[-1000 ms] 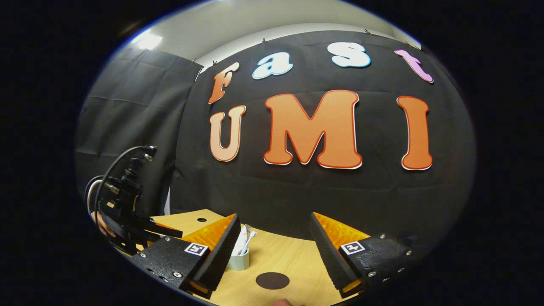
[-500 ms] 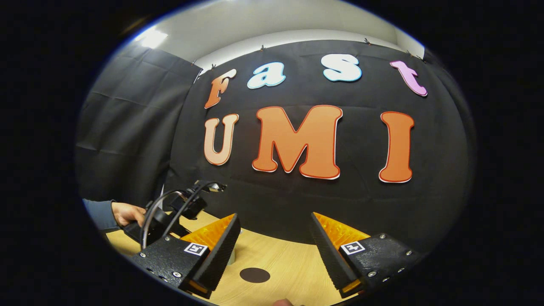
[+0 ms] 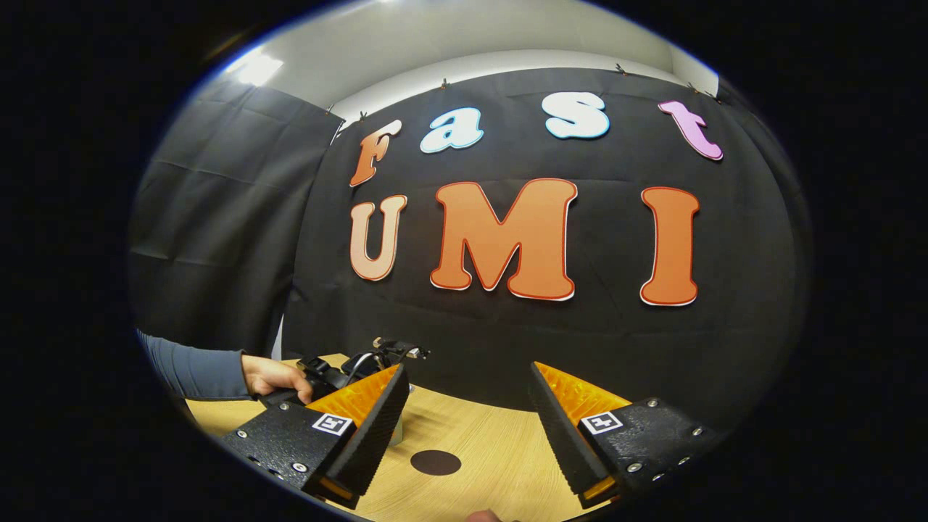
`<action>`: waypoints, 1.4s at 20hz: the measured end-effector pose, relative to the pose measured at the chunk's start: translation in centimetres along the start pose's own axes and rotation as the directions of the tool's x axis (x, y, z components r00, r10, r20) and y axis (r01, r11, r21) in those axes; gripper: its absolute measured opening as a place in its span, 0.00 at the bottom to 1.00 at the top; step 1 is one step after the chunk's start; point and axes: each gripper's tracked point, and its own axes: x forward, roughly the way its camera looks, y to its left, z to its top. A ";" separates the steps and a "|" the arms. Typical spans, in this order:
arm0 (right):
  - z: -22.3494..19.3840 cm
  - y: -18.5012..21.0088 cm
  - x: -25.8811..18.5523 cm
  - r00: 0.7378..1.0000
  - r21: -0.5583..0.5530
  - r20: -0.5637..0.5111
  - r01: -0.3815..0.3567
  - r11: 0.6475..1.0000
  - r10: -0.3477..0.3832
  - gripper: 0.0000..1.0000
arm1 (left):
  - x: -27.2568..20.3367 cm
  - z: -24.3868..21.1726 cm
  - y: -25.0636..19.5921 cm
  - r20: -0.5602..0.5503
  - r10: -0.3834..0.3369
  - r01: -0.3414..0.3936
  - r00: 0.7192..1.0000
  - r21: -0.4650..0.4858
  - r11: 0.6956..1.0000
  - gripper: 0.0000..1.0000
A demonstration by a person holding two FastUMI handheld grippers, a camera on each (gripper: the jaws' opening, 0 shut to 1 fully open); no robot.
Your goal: Put the toothbrush and toothpaste on the desktop into the cup, then pick up the cup and place it on the coaster on the desktop.
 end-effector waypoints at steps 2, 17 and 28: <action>-0.5 -0.3 -0.1 1.000 0.015 -0.007 0.002 1.000 -0.002 0.99 | 0.9 -0.1 0.6 -0.026 0.031 -0.031 0.999 0.000 1.000 0.89; -1.8 -0.3 -0.6 1.000 0.055 -0.019 -0.010 0.998 0.011 0.99 | -2.1 0.6 1.8 0.002 0.061 -0.061 0.998 -0.026 0.998 0.23; -2.6 -1.2 -1.8 0.999 0.058 -0.024 0.029 0.998 -0.027 0.99 | -1.3 1.5 -1.3 0.078 -0.006 -0.001 0.997 0.084 0.996 0.25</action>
